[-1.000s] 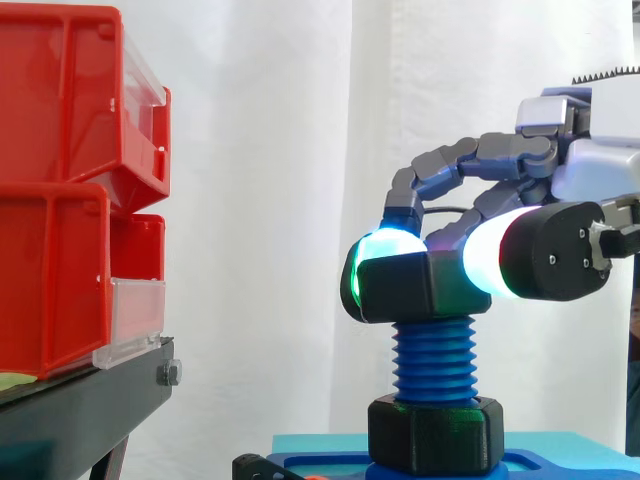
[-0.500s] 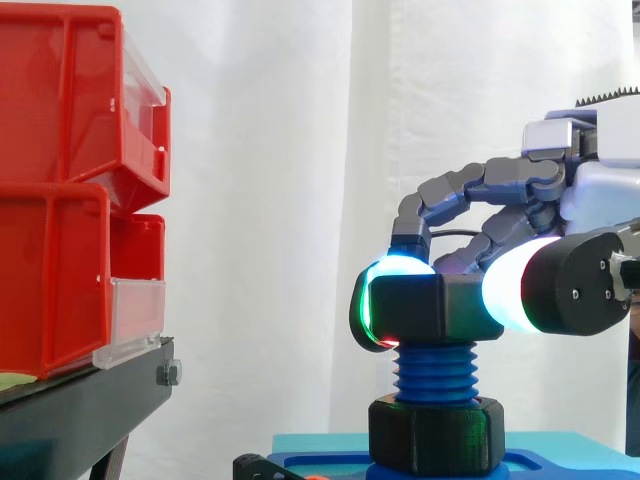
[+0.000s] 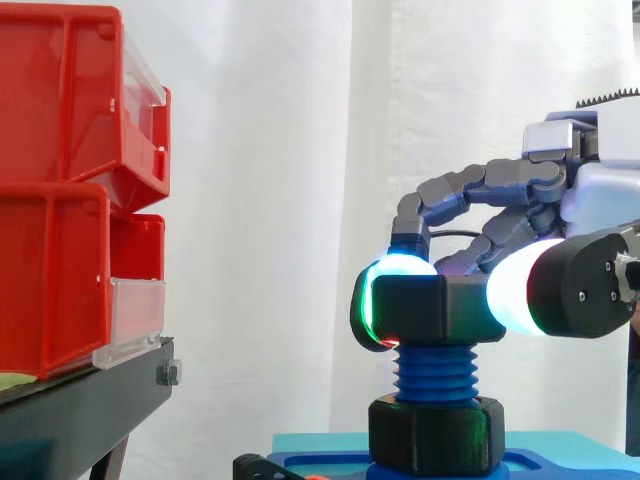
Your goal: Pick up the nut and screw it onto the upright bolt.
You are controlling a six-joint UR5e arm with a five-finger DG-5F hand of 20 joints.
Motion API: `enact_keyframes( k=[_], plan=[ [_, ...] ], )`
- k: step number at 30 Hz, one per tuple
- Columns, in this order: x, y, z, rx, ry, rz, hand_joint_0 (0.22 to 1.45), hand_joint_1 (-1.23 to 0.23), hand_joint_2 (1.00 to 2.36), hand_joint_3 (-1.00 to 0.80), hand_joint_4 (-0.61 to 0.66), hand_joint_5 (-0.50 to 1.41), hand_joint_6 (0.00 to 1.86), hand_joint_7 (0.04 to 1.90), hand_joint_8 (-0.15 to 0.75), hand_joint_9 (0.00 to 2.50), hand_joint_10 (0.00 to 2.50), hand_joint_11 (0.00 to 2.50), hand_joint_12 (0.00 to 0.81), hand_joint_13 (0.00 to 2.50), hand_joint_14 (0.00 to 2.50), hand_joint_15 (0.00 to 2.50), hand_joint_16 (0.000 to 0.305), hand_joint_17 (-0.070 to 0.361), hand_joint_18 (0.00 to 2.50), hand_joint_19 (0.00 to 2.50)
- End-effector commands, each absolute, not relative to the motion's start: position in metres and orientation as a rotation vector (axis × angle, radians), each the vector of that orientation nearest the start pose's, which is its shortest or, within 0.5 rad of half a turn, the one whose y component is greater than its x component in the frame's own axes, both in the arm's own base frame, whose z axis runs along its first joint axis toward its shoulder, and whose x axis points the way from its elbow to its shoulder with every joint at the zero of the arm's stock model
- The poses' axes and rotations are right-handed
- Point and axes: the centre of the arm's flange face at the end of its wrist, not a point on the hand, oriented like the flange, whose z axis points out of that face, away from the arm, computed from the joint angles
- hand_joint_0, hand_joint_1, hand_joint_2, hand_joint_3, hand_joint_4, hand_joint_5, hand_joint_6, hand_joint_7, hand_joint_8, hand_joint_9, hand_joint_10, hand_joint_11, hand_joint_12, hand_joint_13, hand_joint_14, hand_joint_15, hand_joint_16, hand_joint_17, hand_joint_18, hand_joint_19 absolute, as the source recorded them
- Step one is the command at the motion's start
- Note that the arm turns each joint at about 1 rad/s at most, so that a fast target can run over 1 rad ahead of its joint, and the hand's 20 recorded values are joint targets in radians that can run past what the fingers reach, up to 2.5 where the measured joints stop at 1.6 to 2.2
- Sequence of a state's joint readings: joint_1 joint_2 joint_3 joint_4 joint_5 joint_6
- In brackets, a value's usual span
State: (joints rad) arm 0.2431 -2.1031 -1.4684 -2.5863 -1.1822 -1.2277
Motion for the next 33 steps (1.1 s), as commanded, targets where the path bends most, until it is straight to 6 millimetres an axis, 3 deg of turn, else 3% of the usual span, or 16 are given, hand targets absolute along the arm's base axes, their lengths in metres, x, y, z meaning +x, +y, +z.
enact_keyframes(
  k=[1,15,27,33],
  plan=[
    [0.698,-0.0041,0.2785,0.388,1.4,0.207,0.48,-0.68,1.0,-0.5,0.28,-0.16,0.52,1.27,0.319,0.57,0.0,0.0,0.327,0.67,0.0,0.0,0.042,0.094,0.59,0.03],
    [0.7005,-0.0065,0.2825,0.375,1.388,0.223,0.44,-0.58,1.0,-0.5,0.25,-0.2,0.5,0.9,0.318,0.52,0.0,0.0,0.355,0.6,0.0,0.0,0.048,0.107,0.54,0.01],
    [0.7007,-0.0114,0.2827,0.369,1.388,0.227,0.44,-0.56,1.0,-0.5,0.24,-0.21,0.5,0.83,0.32,0.51,0.0,0.0,0.361,0.58,0.0,0.0,0.049,0.11,0.52,0.01],
    [0.7032,-0.0107,0.2876,0.368,1.379,0.231,0.42,-0.36,1.0,-0.5,0.2,-0.23,0.5,0.67,0.305,0.43,0.0,0.0,0.373,0.45,0.0,0.0,0.053,0.12,0.37,0.0]
  ],
)
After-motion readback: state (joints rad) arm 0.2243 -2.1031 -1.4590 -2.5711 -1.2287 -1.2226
